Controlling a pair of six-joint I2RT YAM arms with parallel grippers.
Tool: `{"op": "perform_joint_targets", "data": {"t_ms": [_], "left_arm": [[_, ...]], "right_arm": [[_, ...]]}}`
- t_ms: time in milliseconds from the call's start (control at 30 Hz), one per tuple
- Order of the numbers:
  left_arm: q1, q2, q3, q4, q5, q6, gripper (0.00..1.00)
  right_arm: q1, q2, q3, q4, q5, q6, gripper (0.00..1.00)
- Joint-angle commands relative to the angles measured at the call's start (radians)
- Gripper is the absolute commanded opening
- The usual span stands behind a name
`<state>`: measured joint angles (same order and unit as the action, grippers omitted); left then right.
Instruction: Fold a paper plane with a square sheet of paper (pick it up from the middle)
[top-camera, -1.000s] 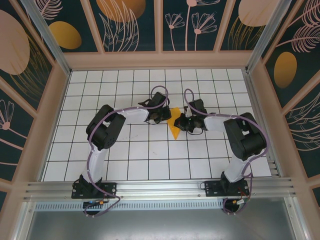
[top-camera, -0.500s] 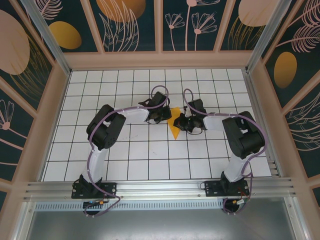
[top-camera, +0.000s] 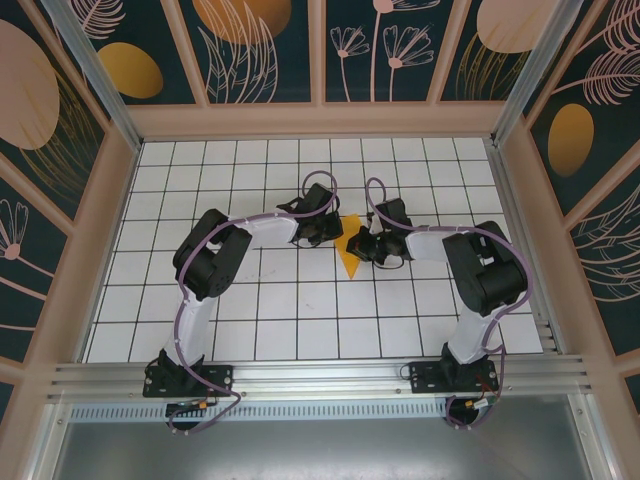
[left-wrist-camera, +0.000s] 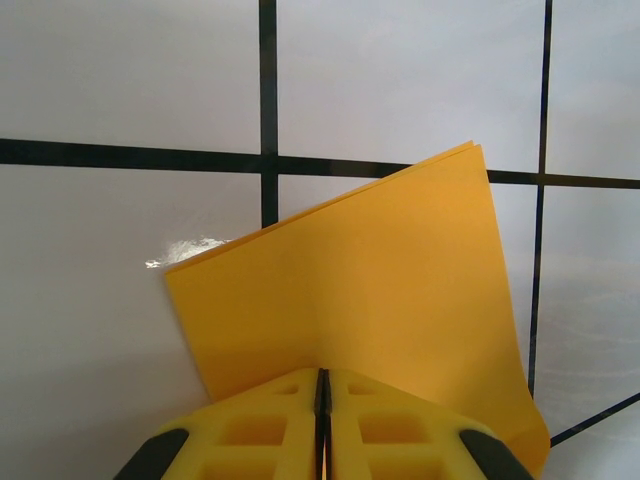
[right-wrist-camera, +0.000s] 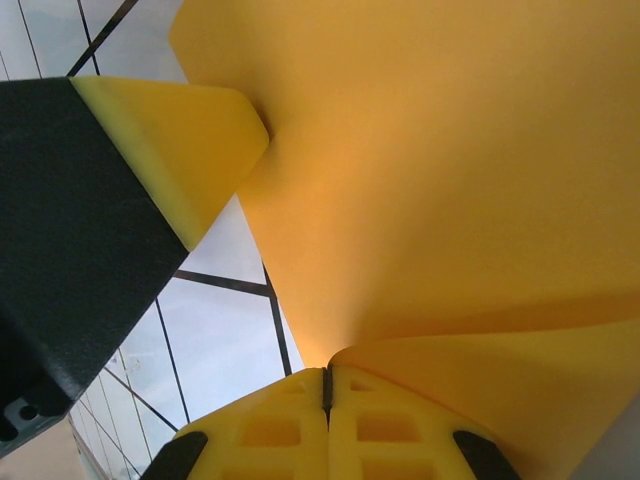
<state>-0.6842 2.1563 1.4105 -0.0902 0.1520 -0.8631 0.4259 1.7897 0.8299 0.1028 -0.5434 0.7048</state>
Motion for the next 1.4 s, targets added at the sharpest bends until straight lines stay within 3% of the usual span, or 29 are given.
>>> {"op": "perform_joint_targets", "data": {"t_ms": [0, 1000, 1200, 1367], "left_arm": [[0.004, 0.04, 0.01, -0.048, 0.01, 0.024, 0.1], [0.003, 0.013, 0.006, -0.037, 0.016, 0.015, 0.12], [0.034, -0.117, -0.11, 0.058, -0.075, -0.064, 0.15], [0.059, -0.19, -0.173, 0.069, -0.081, -0.073, 0.18]], "right_arm": [[-0.006, 0.022, 0.024, 0.029, 0.001, -0.006, 0.0], [-0.005, 0.065, 0.022, 0.03, -0.003, -0.01, 0.0], [-0.005, 0.062, 0.017, 0.006, 0.008, -0.029, 0.22], [-0.005, 0.062, 0.014, 0.0, 0.011, -0.034, 0.28]]}}
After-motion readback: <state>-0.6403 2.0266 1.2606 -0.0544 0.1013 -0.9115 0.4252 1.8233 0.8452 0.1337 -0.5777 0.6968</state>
